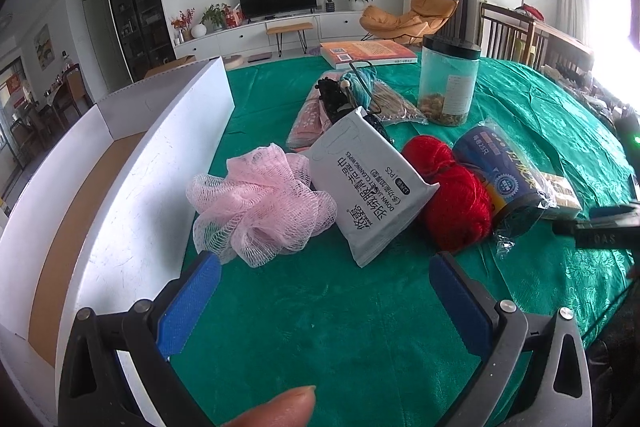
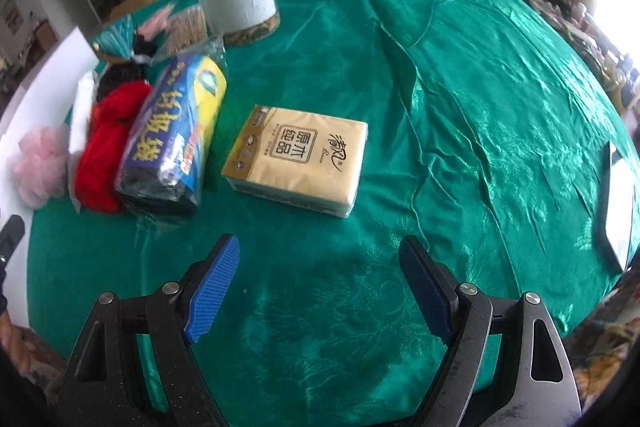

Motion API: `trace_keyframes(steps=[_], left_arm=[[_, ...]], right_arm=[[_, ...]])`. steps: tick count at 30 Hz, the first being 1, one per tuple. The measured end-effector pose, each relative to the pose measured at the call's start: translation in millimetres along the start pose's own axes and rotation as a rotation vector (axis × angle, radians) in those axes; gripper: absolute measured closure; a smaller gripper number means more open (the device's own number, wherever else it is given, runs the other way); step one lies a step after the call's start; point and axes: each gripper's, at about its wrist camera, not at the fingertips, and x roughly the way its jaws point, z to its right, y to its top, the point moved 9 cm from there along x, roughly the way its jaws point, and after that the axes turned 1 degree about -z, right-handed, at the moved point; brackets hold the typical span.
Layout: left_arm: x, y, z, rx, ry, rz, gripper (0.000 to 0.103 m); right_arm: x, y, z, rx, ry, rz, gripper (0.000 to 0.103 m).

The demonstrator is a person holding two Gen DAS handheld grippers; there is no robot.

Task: Organize soft objects
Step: 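Move left tool toward pink mesh puff while right tool approaches beige tissue pack, then grasp the pink mesh puff with left tool while right tool grasps beige tissue pack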

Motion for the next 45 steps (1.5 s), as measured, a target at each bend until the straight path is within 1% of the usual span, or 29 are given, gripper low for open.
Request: trace_keyframes(steps=[1, 2, 4, 5, 6, 8, 10, 12, 13, 14, 15, 16, 17, 18, 20, 22, 24, 30, 41, 43, 45], left_arm=[[-1, -1, 2, 0.001, -0.006, -0.002, 0.000], [-2, -2, 3, 0.003, -0.010, -0.005, 0.000], [-5, -4, 5, 0.016, -0.014, -0.007, 0.000], [-7, -5, 5, 0.023, -0.019, -0.007, 0.000], [-7, -7, 6, 0.030, -0.025, -0.009, 0.000], [-2, -15, 8, 0.040, -0.041, -0.025, 0.000], [8, -24, 13, 0.038, -0.057, -0.065, 0.000], [19, -34, 19, 0.031, -0.079, -0.116, 0.000], [23, -37, 23, 0.033, -0.091, -0.137, 0.000], [26, -41, 27, 0.040, -0.095, -0.151, 0.000], [29, -43, 29, 0.050, -0.092, -0.162, 0.000], [31, -44, 32, 0.058, -0.087, -0.167, 0.000], [34, -45, 33, 0.061, -0.082, -0.174, 0.000], [37, -46, 34, 0.061, -0.077, -0.185, 0.000], [42, -50, 33, 0.052, -0.074, -0.224, 0.000], [49, -56, 30, 0.041, -0.071, -0.261, 0.000], [51, -58, 27, 0.012, -0.095, -0.260, 0.000], [49, -59, 26, 0.012, -0.099, -0.244, 0.000], [46, -59, 25, 0.038, -0.118, -0.235, 0.000], [45, -60, 25, 0.064, -0.141, -0.255, 0.000], [44, -61, 23, 0.089, -0.158, -0.295, 0.000]], right_arm=[[5, 12, 9, 0.003, -0.046, 0.019, 0.019], [8, 28, 21, 0.043, -0.083, 0.058, 0.021], [3, 55, 53, 0.179, -0.148, 0.164, 0.021], [-4, 62, 64, 0.239, -0.148, 0.204, 0.021], [-12, 64, 69, 0.287, -0.124, 0.234, 0.020], [-30, 58, 65, 0.327, -0.056, 0.303, 0.019], [-43, 44, 53, 0.298, -0.053, 0.357, 0.019], [-46, 29, 39, 0.269, -0.066, 0.390, 0.019], [-46, 22, 36, 0.276, -0.061, 0.401, 0.019], [-47, 22, 32, 0.282, -0.041, 0.399, 0.019], [-51, 30, 29, 0.279, -0.026, 0.408, 0.019], [-52, 32, 27, 0.274, -0.028, 0.426, 0.019], [-52, 31, 25, 0.267, -0.042, 0.424, 0.019], [-48, 33, 25, 0.261, -0.046, 0.405, 0.019], [-34, 33, 23, 0.256, -0.039, 0.348, 0.019], [-20, 30, 26, 0.263, -0.051, 0.289, 0.019], [-12, 27, 30, 0.272, -0.057, 0.252, 0.019], [-10, 22, 29, 0.260, -0.069, 0.234, 0.019], [-5, 20, 29, 0.260, -0.058, 0.206, 0.019], [-4, 21, 28, 0.262, -0.053, 0.203, 0.019], [-4, 21, 28, 0.265, -0.048, 0.202, 0.019]])
